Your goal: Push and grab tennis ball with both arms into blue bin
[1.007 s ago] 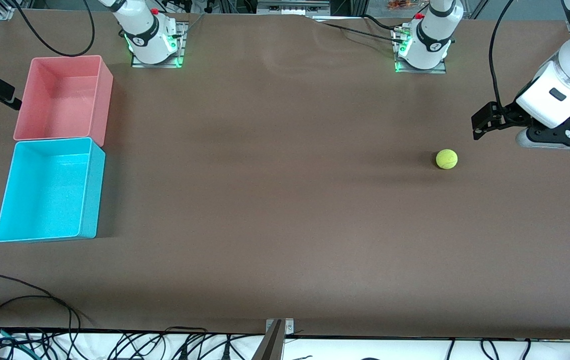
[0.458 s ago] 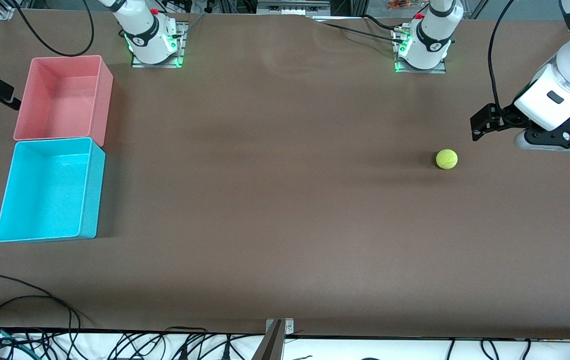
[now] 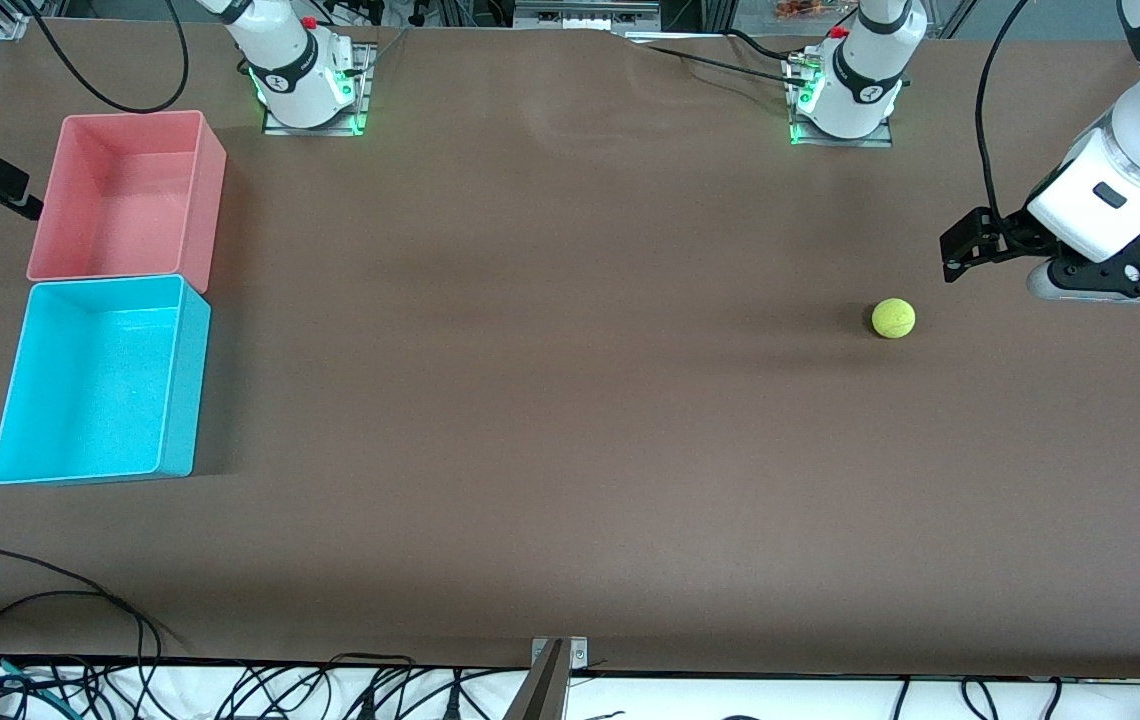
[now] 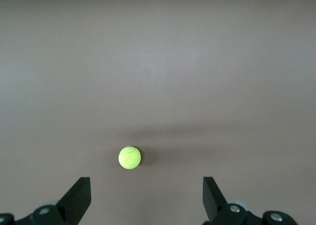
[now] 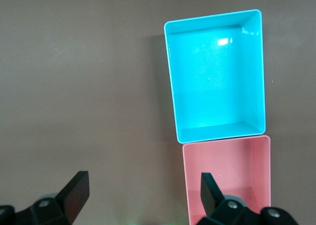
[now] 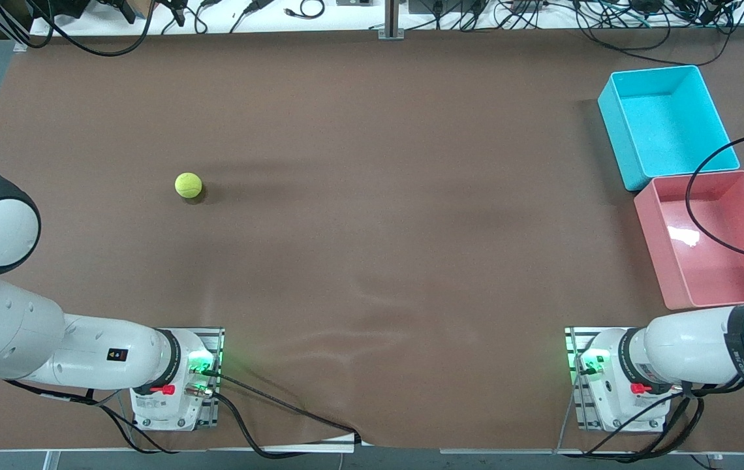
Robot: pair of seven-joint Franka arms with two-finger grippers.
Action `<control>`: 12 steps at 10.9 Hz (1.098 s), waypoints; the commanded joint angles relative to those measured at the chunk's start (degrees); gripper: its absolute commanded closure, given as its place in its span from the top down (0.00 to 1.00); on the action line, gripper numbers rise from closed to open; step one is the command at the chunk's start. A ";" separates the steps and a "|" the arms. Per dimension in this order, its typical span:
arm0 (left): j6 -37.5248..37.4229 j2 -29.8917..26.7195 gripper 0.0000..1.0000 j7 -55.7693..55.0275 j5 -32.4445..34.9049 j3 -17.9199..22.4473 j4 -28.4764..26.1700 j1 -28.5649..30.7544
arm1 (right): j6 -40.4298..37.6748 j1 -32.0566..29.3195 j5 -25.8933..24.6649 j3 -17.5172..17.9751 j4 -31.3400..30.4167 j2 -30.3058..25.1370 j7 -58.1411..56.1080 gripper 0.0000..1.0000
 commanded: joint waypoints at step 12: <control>-0.86 2.02 1.00 1.23 2.11 1.15 1.06 1.11 | -0.36 0.21 0.35 1.03 1.21 0.83 0.28 1.00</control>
